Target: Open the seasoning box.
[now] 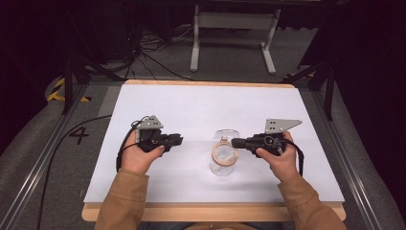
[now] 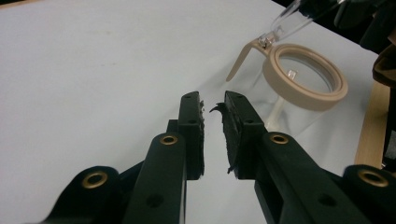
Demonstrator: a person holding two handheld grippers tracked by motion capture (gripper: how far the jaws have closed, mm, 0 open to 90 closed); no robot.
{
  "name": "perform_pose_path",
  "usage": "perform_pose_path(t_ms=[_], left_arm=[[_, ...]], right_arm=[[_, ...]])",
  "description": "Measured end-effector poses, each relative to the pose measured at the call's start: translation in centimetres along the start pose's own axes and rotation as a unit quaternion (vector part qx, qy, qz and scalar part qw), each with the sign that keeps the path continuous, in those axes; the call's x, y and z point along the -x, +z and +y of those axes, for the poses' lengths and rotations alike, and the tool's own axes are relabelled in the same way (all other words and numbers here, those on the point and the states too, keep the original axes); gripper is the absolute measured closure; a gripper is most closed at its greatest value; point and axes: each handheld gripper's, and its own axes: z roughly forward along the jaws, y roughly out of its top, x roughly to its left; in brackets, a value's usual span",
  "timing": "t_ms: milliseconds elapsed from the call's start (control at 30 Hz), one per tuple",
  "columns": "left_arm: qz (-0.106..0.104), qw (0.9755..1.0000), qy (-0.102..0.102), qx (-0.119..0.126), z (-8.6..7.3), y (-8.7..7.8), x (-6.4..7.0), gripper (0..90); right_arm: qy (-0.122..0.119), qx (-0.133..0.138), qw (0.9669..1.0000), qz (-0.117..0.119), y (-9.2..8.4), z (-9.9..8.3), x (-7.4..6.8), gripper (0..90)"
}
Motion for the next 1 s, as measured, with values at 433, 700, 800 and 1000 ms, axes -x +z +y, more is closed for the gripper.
perform_pose_path(t_ms=[433, 700, 800, 1000], left_arm=[[0.014, 0.9997, -0.009, -0.020, -1.3, -1.3, -0.1, 76.2], [0.014, 0.9996, -0.010, -0.024, -1.5, -1.4, -0.1, 76.2], [0.014, 0.9996, -0.012, -0.020, -1.4, -1.3, -0.1, 75.8], [0.006, 0.9999, -0.004, -0.015, -0.7, -1.5, 0.2, 73.4]], right_arm=[[0.013, -0.001, 0.9996, -0.024, 0.6, 0.2, 1.5, 90.0], [0.025, 0.002, 0.9986, -0.046, 0.5, 0.0, 2.1, 90.0], [0.019, 0.001, 0.9988, -0.045, 0.4, 0.2, 1.9, 90.0], [-0.005, -0.008, 0.9988, -0.047, -0.5, 0.8, 1.1, 90.0]])
